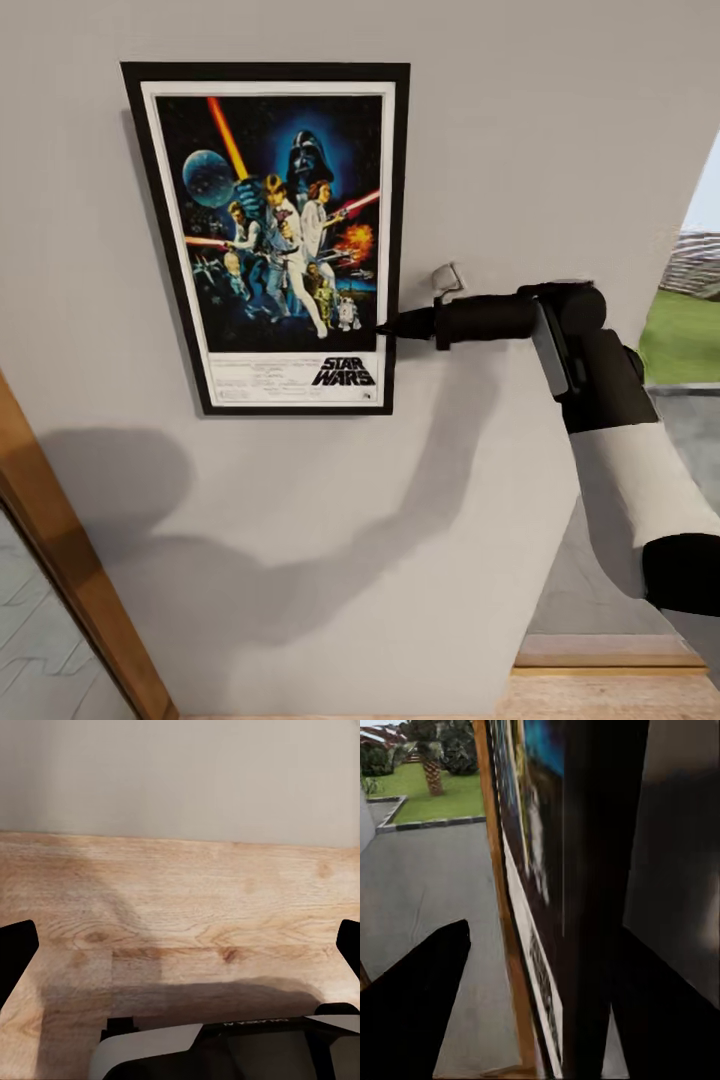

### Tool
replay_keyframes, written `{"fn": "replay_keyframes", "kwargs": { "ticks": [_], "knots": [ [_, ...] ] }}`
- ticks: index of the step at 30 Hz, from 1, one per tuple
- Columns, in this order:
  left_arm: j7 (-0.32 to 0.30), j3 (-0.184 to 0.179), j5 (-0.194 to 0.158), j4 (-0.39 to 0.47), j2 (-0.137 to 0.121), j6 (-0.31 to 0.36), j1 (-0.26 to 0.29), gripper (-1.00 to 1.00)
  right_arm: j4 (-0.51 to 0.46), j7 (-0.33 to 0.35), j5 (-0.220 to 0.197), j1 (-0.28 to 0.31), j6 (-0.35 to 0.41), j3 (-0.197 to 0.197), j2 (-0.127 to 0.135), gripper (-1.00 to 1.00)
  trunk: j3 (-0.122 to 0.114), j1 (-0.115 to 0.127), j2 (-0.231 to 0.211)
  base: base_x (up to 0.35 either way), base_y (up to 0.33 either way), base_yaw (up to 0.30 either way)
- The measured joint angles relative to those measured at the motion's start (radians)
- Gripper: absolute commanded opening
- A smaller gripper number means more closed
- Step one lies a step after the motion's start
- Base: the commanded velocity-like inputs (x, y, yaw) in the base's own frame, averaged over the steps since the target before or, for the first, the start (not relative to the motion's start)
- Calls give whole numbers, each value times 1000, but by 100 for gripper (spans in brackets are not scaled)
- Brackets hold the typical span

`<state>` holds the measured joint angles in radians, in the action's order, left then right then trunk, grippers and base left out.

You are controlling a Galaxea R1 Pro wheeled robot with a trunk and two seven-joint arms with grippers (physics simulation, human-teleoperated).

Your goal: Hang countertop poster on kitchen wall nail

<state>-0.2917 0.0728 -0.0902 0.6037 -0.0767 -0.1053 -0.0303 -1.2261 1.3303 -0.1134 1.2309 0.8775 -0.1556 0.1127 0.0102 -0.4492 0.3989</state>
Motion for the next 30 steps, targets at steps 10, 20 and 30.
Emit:
{"fn": "replay_keyframes", "kwargs": {
  "ticks": [10, 20, 30],
  "knots": [
    [0, 0, 0, 0, 0, -1, 0, 100, 9, -10, -2, 0, 7, 4, -8, 100, 0, 0, 0, 18, 0, 0],
    [0, 0, 0, 0, 0, 0, 0, 100, 6, 3, -22, 0, 24, 4, -8, 100, 0, 0, 0, -124, -16, 0],
    [0, 0, 0, 0, 0, 1, 0, 100, -20, -7, -4, -1, 4, 1, -6, 100, 0, 0, 0, -17, -2, 0]
  ]
}}
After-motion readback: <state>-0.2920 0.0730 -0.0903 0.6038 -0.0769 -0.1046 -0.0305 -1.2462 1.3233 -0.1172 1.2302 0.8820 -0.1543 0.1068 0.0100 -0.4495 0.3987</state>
